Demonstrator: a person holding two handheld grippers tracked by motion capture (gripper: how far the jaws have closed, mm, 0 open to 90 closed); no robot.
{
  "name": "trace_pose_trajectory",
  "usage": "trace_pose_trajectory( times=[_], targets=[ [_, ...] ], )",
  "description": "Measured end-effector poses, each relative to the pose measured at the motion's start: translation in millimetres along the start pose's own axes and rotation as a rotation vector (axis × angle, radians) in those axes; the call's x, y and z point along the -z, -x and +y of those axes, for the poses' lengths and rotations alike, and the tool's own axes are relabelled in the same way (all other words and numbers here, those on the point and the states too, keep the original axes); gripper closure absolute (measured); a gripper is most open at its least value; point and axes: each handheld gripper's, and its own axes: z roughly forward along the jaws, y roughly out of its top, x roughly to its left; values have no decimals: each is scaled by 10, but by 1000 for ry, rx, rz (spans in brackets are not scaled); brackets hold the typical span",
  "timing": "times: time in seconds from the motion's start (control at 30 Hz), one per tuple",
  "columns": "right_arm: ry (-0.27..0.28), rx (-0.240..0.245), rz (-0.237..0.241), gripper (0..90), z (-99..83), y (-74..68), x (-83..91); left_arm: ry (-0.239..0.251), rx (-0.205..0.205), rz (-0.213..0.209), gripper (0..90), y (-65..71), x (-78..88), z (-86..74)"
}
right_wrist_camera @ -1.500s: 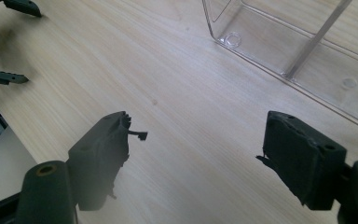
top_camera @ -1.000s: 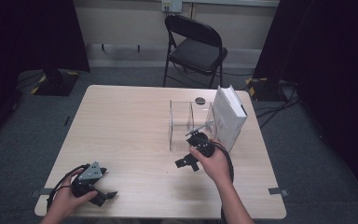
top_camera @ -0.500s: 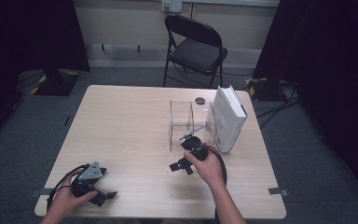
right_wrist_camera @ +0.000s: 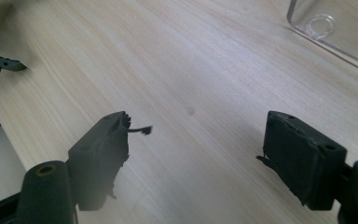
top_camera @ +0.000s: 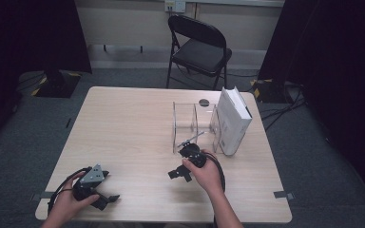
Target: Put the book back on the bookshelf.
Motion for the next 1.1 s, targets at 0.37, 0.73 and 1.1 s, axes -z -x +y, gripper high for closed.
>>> trace_pose_trajectory(
  times=[0.37,0.73,1.1],
  targets=[
    [-1,22,7,217,0,-42,-134,0,1,0,0,0,0,0],
    [-6,43,1,217,-11,-80,-261,-5,-6,0,0,-3,2,1],
    [2,89,-18,203,-37,-129,-355,0,0,0,0,0,0,0]
  ],
)
